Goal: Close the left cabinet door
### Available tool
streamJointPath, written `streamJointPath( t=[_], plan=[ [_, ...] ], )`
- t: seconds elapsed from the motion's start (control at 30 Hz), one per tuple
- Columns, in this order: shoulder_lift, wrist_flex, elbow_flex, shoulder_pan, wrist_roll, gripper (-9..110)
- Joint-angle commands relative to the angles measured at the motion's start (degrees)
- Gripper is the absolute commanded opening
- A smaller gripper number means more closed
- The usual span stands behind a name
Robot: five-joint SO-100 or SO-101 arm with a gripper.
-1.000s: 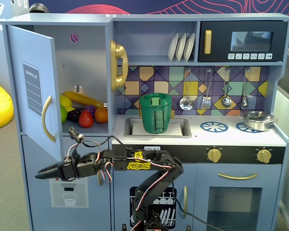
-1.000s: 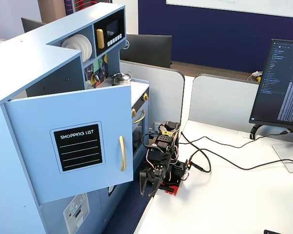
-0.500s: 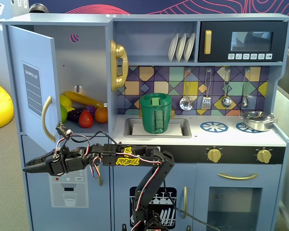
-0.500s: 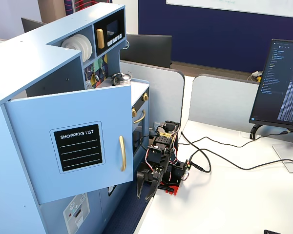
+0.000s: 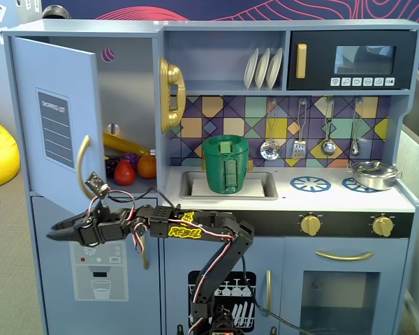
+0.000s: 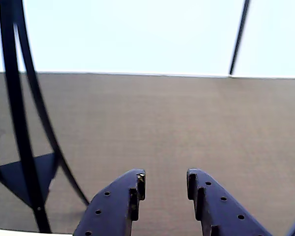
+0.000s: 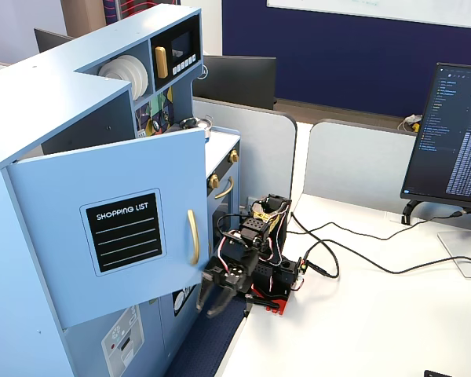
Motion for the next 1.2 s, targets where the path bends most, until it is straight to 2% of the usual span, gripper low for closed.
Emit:
streamJointPath(
  t=[0.0,0.7,0.87,1.17],
  plan=[
    [4.31,-1.41,-0.62,4.39,-0.7,0],
    [7.12,-3.25,3.78,30.59,-4.48,0],
    [6.33,-7.38,4.92,37.0,-5.54,0],
    [5.01,-9.49,4.83,44.47,-5.54,0]
  ],
)
